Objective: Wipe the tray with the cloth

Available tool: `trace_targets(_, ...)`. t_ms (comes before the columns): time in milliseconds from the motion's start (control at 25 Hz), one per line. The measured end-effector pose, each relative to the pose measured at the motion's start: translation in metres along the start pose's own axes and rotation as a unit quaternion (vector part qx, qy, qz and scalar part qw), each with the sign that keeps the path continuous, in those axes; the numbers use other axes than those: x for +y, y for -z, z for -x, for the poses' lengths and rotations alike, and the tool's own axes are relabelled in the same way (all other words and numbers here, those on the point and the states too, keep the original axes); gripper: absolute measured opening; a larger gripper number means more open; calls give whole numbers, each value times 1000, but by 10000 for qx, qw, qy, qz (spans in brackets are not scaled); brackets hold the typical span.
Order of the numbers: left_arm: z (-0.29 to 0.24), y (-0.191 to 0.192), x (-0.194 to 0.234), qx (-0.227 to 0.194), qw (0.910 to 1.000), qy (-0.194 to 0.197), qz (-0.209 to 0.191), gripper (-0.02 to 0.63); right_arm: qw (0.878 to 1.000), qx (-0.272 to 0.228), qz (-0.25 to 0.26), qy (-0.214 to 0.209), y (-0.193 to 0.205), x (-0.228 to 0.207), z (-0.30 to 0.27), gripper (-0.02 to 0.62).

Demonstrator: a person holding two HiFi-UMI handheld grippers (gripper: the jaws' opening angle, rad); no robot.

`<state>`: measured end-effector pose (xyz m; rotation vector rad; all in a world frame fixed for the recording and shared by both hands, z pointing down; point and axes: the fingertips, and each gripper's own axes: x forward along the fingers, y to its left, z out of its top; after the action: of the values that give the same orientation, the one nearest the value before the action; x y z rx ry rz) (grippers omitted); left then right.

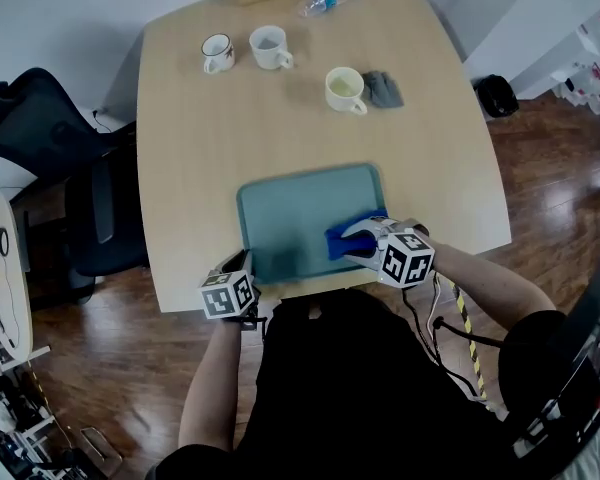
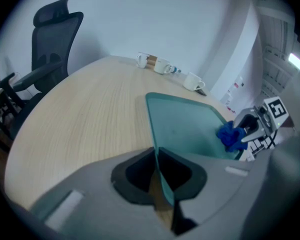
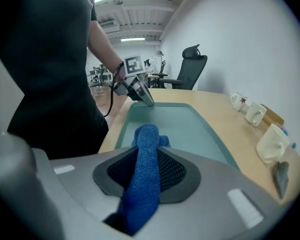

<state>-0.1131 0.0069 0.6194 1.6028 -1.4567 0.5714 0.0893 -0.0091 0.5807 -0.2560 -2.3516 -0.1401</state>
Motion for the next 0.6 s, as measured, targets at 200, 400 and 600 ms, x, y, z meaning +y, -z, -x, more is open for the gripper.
trace_targets(200, -2, -1, 4, -55, 10000, -15, -44, 29, 9998, -99, 88, -118, -2, 36, -4, 112)
trace_targets(400, -2, 1, 7, -86, 10000, -28, -40, 28, 9866, -657, -1404, 503, 0, -1, 9, 112)
trace_targets(600, -1, 3, 8, -19, 10000, -73, 16, 28, 8730, -2136, -3882, 2038, 20, -69, 90, 112)
